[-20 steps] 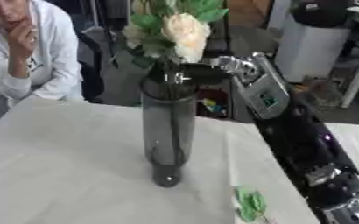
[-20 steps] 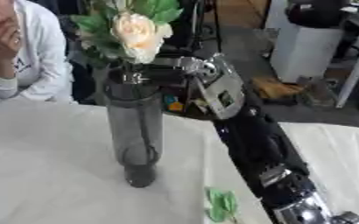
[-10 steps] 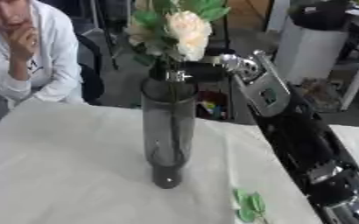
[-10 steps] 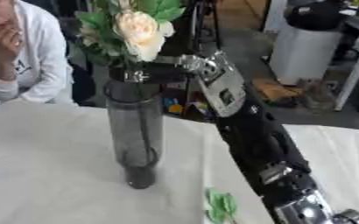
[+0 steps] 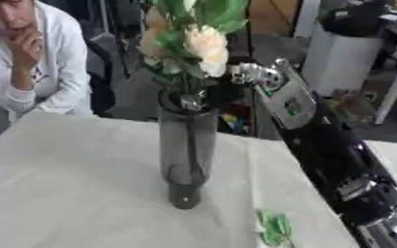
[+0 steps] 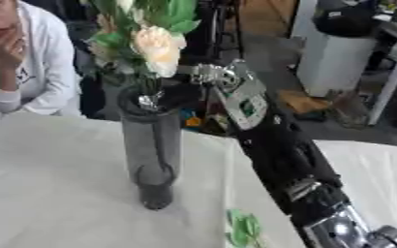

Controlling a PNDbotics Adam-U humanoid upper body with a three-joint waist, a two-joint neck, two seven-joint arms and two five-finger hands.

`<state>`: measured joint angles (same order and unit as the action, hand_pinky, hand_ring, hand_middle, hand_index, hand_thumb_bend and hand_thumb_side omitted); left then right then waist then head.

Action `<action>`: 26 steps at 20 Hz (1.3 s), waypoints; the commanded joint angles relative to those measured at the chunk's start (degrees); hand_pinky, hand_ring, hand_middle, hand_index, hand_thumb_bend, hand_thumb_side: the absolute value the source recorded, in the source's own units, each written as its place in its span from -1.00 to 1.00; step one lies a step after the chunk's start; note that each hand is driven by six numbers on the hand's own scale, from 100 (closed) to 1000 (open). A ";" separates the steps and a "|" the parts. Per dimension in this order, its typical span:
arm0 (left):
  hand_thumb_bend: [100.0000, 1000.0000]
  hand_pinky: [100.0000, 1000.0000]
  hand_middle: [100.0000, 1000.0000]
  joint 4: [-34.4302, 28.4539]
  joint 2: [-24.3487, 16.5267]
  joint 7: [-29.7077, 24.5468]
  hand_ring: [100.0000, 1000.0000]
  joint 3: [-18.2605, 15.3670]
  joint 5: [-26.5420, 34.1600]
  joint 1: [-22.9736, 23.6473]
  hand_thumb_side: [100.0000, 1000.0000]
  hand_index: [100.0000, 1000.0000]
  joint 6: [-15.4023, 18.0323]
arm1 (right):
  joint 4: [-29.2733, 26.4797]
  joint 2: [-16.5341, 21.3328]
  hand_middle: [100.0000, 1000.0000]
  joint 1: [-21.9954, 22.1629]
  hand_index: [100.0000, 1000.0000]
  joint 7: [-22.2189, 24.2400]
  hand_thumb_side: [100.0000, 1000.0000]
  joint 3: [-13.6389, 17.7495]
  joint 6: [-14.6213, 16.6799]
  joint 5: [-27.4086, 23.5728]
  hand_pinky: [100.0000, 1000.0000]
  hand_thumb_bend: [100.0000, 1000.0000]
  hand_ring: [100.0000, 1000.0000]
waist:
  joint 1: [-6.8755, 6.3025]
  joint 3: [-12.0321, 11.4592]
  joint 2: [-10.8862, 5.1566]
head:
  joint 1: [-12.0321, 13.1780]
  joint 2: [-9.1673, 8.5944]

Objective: Arrange flowers into the vase.

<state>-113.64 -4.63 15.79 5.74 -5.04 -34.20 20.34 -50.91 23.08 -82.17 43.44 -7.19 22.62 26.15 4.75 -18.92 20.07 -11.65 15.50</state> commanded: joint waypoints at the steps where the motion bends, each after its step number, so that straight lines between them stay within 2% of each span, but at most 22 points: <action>1: -1.00 0.53 0.67 -0.96 -1.00 -0.25 0.69 -0.02 0.17 -0.33 1.00 0.90 0.06 | 0.21 1.41 1.00 -1.69 1.00 8.53 0.13 0.63 9.57 -0.05 0.88 -0.73 1.00 | -0.27 0.05 -1.64 | 0.16 -0.19; 6: -1.00 0.53 0.67 -0.96 -1.04 -0.27 0.69 -0.01 0.11 -0.21 1.00 0.90 -0.03 | -0.48 1.62 1.00 -2.24 1.00 8.53 0.20 1.13 8.79 -1.14 0.87 -0.71 1.00 | -0.15 0.23 -1.79 | 0.24 -0.16; 14: -1.00 0.53 0.66 -0.96 -1.09 -0.43 0.70 0.03 0.09 -0.07 1.00 0.90 -0.16 | -1.55 1.65 1.00 -2.38 1.00 8.53 0.46 1.40 6.84 -3.77 0.86 -0.75 1.00 | -0.15 0.38 -2.09 | 0.37 -0.18; 18: -1.00 0.53 0.66 -0.96 -1.18 -0.56 0.70 0.03 0.10 0.00 1.00 0.90 -0.23 | -1.81 1.81 1.00 -2.56 1.00 8.53 0.50 1.12 6.01 -4.48 0.88 -0.62 1.00 | -0.15 0.52 -2.20 | 0.41 -0.01; 21: -1.00 0.53 0.66 -0.96 -1.32 -0.58 0.70 0.02 0.09 0.03 1.00 0.90 -0.23 | -0.96 2.32 1.00 -2.67 1.00 8.53 0.95 1.25 5.76 -4.39 0.88 -0.43 1.00 | -0.02 0.75 -2.31 | 0.65 0.06; 22: -1.00 0.53 0.66 -0.96 -1.36 -0.57 0.70 -0.01 0.09 0.03 1.00 0.90 -0.24 | -0.76 2.50 1.00 -2.67 1.00 8.53 0.97 1.37 5.67 -4.37 0.88 -0.42 1.00 | 0.01 0.81 -2.35 | 0.77 0.06; 26: -1.00 0.53 0.66 -0.96 -1.52 -0.53 0.70 -0.07 0.05 0.02 1.00 0.90 -0.22 | 0.11 3.01 1.00 -2.59 1.00 8.53 0.82 0.92 6.13 -4.01 0.88 -0.43 1.00 | 0.11 0.96 -2.54 | 1.00 0.13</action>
<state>-113.64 -5.10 15.41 5.75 -5.04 -33.74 19.98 -50.47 24.43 -82.94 44.79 -6.44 21.27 22.23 5.21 -18.01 19.24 -10.83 15.53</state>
